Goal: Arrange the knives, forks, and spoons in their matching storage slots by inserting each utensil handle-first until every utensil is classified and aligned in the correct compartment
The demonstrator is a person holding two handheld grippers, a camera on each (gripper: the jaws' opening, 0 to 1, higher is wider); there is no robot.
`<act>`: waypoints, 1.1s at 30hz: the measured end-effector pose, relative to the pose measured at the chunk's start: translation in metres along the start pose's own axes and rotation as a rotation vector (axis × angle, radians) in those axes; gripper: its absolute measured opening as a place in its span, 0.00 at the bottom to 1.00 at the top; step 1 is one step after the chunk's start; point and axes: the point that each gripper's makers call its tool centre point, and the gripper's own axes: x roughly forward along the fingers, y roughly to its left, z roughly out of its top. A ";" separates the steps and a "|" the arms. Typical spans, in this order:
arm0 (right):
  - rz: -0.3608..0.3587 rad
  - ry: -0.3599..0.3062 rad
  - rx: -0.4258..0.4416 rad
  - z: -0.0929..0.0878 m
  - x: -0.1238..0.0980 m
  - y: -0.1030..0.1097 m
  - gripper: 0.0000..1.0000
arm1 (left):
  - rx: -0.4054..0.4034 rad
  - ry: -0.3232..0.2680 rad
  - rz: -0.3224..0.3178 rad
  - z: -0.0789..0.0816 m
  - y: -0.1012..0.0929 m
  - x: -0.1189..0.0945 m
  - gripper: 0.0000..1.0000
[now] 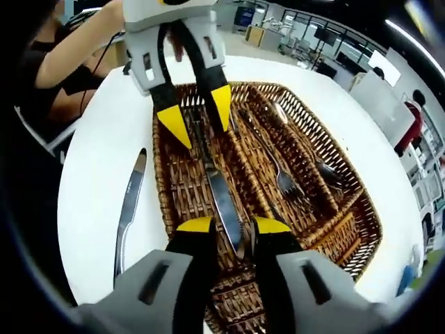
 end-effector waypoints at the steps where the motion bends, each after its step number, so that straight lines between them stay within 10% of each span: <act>1: -0.012 -0.021 0.024 0.002 -0.003 -0.001 0.24 | -0.017 -0.021 0.020 0.002 0.002 -0.002 0.24; 18: -0.198 -0.303 0.214 0.011 -0.052 -0.002 0.48 | -0.205 -0.336 0.232 0.017 -0.001 -0.051 0.42; 28: -0.257 -0.395 0.325 0.002 -0.084 0.006 0.62 | -0.400 -0.497 0.385 -0.008 -0.018 -0.086 0.50; 33: -0.279 -0.404 0.367 -0.008 -0.094 0.008 0.68 | -0.415 -0.464 0.407 -0.027 -0.032 -0.094 0.54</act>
